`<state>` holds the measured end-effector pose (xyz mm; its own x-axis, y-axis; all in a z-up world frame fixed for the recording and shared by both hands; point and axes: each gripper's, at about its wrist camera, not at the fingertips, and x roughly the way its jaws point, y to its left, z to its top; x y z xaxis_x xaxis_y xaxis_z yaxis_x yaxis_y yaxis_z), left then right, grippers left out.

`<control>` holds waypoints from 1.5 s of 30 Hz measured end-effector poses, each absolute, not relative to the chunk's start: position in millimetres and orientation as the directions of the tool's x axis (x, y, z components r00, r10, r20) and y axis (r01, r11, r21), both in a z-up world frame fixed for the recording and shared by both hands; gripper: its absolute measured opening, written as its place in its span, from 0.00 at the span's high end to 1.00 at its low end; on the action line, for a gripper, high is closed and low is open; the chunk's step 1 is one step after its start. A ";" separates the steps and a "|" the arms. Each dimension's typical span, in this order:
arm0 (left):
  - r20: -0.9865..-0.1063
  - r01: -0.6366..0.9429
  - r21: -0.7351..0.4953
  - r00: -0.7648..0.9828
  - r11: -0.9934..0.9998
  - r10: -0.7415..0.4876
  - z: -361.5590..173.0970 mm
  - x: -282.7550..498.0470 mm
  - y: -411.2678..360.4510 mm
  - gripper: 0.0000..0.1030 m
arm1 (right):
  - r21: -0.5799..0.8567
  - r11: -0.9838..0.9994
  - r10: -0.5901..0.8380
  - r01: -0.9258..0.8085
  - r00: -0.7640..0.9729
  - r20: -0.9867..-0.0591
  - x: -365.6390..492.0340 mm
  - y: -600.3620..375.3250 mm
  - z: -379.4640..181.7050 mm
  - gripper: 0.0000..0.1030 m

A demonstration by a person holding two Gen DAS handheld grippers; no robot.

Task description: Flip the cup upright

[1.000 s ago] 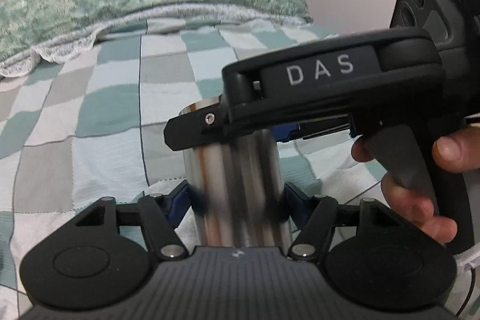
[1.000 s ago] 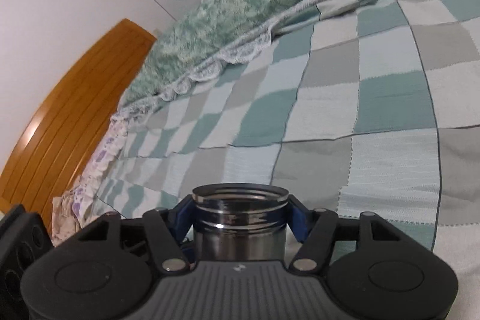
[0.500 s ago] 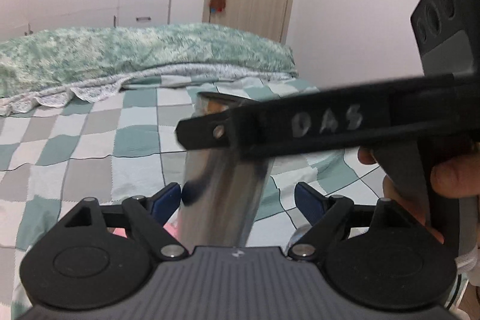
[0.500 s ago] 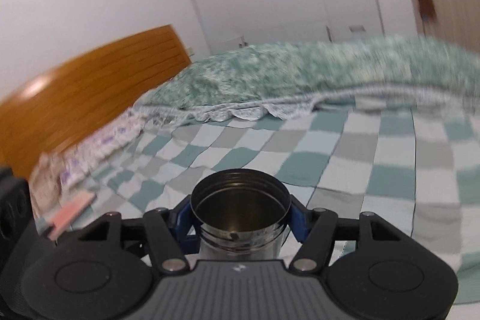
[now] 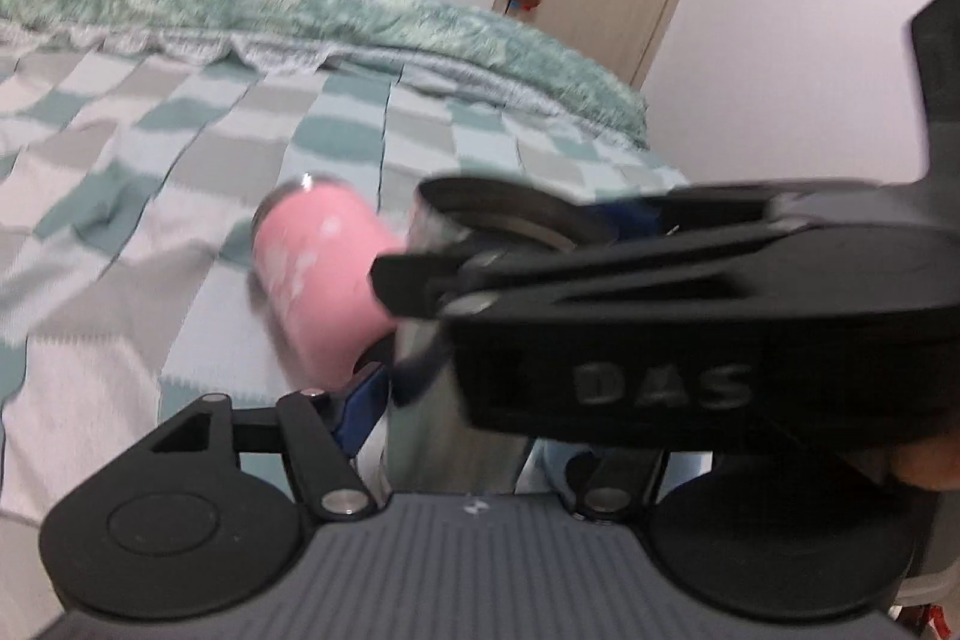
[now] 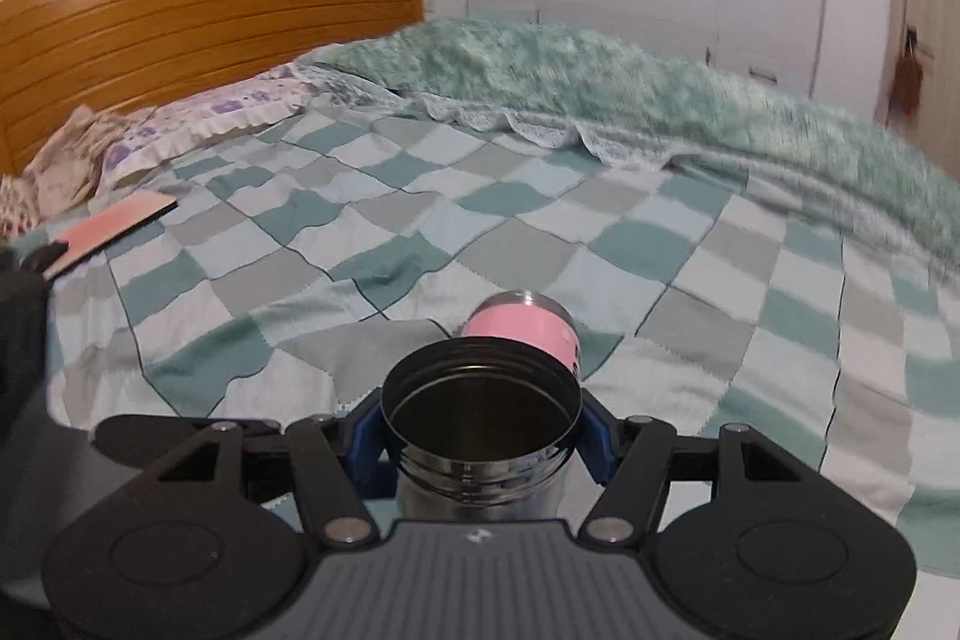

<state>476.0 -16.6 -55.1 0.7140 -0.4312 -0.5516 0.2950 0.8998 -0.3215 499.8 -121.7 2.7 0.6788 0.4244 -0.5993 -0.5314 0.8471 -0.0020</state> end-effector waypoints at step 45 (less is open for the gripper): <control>-0.326 0.035 -0.011 0.945 0.999 -0.037 71.1 217.0 11.0 0.00 | 0.052 0.957 0.279 -0.286 0.854 -0.439 272.7 -267.9 62.0 0.00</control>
